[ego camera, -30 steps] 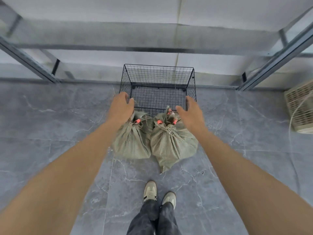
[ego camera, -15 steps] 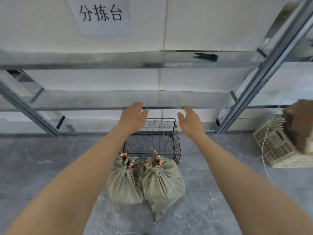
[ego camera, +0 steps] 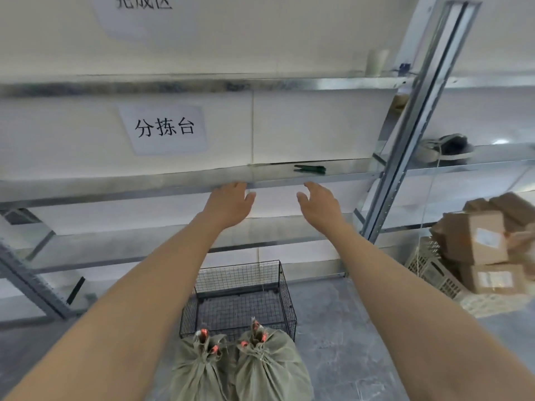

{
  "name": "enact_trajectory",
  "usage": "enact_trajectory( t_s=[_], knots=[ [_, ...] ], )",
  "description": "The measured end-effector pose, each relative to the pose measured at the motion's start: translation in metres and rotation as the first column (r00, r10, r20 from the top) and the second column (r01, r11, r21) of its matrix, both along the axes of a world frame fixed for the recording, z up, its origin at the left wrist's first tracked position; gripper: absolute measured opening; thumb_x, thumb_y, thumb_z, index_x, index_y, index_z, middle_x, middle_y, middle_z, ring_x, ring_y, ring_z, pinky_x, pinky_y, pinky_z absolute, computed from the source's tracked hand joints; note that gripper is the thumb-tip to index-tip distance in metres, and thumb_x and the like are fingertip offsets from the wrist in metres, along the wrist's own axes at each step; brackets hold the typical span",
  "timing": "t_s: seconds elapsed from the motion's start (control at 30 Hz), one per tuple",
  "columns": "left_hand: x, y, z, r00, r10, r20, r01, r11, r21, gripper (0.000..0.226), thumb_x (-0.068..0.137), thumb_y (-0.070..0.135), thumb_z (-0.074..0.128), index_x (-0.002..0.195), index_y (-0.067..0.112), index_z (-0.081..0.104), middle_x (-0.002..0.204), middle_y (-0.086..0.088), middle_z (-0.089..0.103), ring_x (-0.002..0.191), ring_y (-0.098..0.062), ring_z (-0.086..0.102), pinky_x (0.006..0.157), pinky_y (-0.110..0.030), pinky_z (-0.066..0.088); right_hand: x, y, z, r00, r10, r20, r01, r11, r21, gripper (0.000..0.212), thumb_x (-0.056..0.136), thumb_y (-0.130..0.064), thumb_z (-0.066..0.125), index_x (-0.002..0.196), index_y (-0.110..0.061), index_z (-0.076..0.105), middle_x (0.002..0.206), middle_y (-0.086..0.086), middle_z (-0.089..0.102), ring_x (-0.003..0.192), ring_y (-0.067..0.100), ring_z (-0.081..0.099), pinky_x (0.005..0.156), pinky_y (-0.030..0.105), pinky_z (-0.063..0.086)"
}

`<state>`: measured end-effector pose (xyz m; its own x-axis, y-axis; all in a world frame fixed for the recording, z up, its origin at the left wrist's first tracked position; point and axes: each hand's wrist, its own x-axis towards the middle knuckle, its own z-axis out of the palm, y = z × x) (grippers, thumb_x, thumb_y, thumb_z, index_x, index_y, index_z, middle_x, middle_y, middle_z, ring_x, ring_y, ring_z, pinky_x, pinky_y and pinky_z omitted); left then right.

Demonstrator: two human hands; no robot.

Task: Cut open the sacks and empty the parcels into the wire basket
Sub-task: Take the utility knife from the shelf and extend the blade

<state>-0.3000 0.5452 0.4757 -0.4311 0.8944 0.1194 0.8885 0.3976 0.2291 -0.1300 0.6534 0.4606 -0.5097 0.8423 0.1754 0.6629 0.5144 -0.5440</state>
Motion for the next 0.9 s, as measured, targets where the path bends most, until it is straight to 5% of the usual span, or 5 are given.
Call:
enact_trajectory(
  t_s=[0.63, 0.9],
  knots=[
    [0.049, 0.056, 0.025, 0.995, -0.089, 0.044, 0.085, 0.994, 0.071, 0.049, 0.101, 0.037, 0.028, 0.140, 0.008, 0.036, 0.145, -0.013, 0.042, 0.130, -0.031, 0.039, 0.104, -0.041, 0.033, 0.056, 0.040, 0.033, 0.998, -0.048, -0.035, 0.049, 0.998, 0.028, 0.048, 0.102, -0.025, 0.035, 0.148, -0.012, 0.032, 0.150, 0.008, 0.039, 0.136, 0.028, 0.035, 0.110, 0.043, 0.033],
    [0.090, 0.136, 0.012, 0.995, 0.025, 0.092, -0.033, 0.996, 0.086, 0.048, 0.101, 0.038, 0.028, 0.135, 0.008, 0.040, 0.141, -0.012, 0.045, 0.127, -0.031, 0.042, 0.101, -0.042, 0.035, 0.094, 0.137, 0.026, 0.996, 0.033, -0.078, -0.033, 0.999, 0.004, 0.042, 0.102, -0.026, 0.036, 0.142, -0.012, 0.039, 0.140, 0.009, 0.047, 0.124, 0.028, 0.047, 0.095, 0.036, 0.039]
  ],
)
